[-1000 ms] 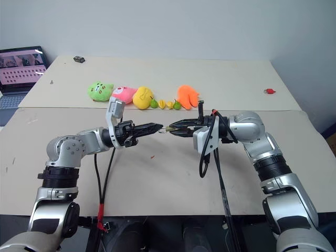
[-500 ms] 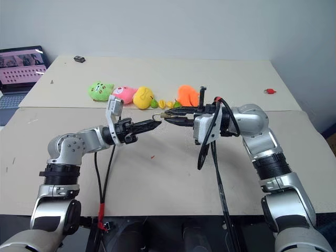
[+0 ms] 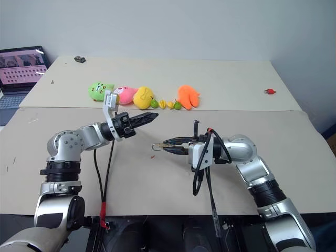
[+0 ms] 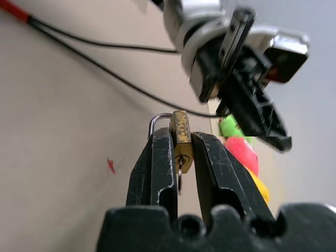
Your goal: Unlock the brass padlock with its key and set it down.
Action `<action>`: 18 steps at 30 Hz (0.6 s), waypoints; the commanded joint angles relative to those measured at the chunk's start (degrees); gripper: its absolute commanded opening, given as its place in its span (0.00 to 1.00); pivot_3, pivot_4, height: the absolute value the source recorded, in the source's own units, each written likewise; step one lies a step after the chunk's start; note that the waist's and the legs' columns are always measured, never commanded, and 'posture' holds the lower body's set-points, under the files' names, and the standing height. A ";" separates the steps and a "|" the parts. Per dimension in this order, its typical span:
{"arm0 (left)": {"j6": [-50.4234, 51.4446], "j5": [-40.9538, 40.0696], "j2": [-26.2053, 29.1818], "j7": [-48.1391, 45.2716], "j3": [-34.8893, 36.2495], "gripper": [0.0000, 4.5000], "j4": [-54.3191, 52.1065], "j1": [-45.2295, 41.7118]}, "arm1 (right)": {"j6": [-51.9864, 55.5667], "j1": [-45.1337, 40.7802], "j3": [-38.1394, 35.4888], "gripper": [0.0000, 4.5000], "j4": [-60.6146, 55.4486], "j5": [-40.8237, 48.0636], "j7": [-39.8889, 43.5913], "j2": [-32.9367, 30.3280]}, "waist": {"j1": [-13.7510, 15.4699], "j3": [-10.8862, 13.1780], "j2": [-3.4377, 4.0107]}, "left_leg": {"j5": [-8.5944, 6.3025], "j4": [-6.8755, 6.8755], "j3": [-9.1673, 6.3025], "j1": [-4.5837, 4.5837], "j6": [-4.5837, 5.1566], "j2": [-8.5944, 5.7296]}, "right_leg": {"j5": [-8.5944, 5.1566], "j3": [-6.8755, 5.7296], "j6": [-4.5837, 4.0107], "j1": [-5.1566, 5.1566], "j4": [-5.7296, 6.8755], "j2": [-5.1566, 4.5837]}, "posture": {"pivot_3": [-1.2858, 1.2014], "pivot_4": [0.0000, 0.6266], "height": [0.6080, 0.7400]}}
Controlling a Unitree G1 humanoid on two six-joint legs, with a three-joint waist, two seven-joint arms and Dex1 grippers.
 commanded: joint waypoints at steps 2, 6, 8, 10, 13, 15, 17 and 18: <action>6.33 -5.45 1.73 -2.60 -0.15 0.01 -6.12 0.79 | -5.21 -7.38 -2.25 0.03 7.18 -0.64 -0.46 0.40 | -0.24 0.01 0.00 | 0.00 -0.02 0.00 0.01 0.00 0.01 | 0.00 0.02 -0.01 -0.02 0.00 0.00 | 0.52 0.24 0.83; 9.05 -6.80 3.61 -4.13 -1.32 0.01 -9.46 2.86 | -8.44 -10.60 -2.28 0.03 12.40 -0.92 -0.26 0.53 | -0.17 0.01 0.00 | 0.00 -0.08 -0.02 0.01 0.00 0.02 | 0.00 -0.01 -0.01 -0.01 -0.01 0.01 | 0.52 0.24 0.83; 8.84 -6.31 4.05 -4.07 -1.75 0.01 -9.78 3.47 | -9.02 -11.32 -2.30 0.03 12.79 -0.48 -0.10 0.70 | -0.14 0.01 0.00 | 0.00 -0.07 -0.02 0.01 0.00 0.01 | 0.00 0.00 -0.01 0.00 -0.01 0.00 | 0.52 0.24 0.83; 7.56 -5.19 4.22 -3.71 -1.85 0.01 -8.77 3.66 | -8.78 -11.38 -2.30 0.03 11.42 0.38 0.28 0.66 | -0.05 0.01 -0.01 | 0.00 -0.07 -0.01 0.01 0.00 0.01 | 0.00 0.00 -0.01 0.00 -0.01 0.00 | 0.52 0.24 0.83; 6.36 -4.32 3.82 -2.73 -1.16 0.01 -6.84 3.35 | -7.96 -11.00 -2.73 0.03 9.14 1.40 0.58 0.39 | -0.05 0.01 -0.01 | 0.00 -0.06 -0.02 0.01 -0.01 0.00 | 0.00 -0.01 -0.01 0.02 -0.01 -0.01 | 0.52 0.24 0.83; 5.58 -3.79 3.69 -2.42 -0.96 0.01 -5.85 3.09 | -7.34 -10.83 -3.03 0.03 7.71 1.96 0.70 0.14 | -0.05 0.01 0.00 | 0.00 -0.06 -0.02 0.01 -0.01 0.01 | 0.00 -0.01 -0.01 0.00 -0.01 0.00 | 0.52 0.24 0.83; 4.90 -3.24 3.65 -2.37 -1.19 0.01 -5.15 2.87 | -6.03 -10.70 -3.50 0.03 5.74 3.05 0.40 0.16 | -0.09 0.01 0.00 | 0.00 -0.07 -0.02 0.01 -0.01 0.01 | 0.00 -0.01 -0.01 -0.01 -0.01 0.00 | 0.52 0.24 0.83; 4.73 -3.08 3.56 -2.28 -1.19 0.01 -4.76 2.70 | -5.22 -10.66 -3.66 0.03 4.59 3.48 0.25 0.15 | -0.11 0.01 0.00 | 0.00 -0.07 -0.02 0.01 -0.01 0.01 | 0.00 -0.01 -0.01 -0.01 -0.01 0.00 | 0.52 0.24 0.83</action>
